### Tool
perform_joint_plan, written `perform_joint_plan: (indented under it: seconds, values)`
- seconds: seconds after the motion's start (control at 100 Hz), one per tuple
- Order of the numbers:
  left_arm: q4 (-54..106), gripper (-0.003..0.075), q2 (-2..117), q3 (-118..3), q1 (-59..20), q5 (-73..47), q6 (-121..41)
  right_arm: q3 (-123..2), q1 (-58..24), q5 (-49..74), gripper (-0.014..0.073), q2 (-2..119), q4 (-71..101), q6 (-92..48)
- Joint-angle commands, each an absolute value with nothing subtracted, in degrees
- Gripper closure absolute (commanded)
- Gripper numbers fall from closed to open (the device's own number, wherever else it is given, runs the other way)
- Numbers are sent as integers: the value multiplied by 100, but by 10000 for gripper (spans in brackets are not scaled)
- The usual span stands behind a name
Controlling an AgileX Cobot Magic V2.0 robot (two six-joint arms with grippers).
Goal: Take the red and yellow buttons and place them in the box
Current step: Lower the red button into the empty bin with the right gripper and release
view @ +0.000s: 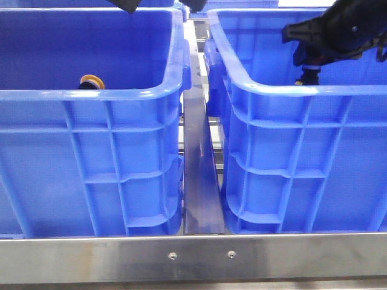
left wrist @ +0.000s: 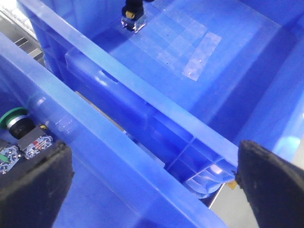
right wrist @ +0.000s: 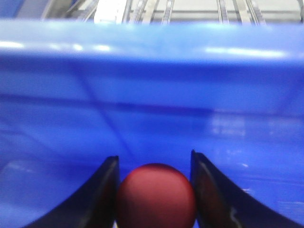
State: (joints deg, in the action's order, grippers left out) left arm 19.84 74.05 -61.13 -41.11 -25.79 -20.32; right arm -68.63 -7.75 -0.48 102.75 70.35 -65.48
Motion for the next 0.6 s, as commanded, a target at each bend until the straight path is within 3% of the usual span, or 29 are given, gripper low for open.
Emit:
perform_joint_plan:
  seconds: [0.0, 0.44, 0.59]
  values:
    - [2088, 69, 7260, -6274, -4124, -2215, -2031, -7116, -755, -165, 347, 10113, 7066, -6615]
    - [2088, 69, 7260, -6274, -4124, -2215, -2031, -7122, -755, -171, 344, 10236, 7066, -6615]
    - [2088, 69, 7260, -6274, -4124, -2215, -2031, -7122, -755, -203, 221, 10236, 7066, -6615]
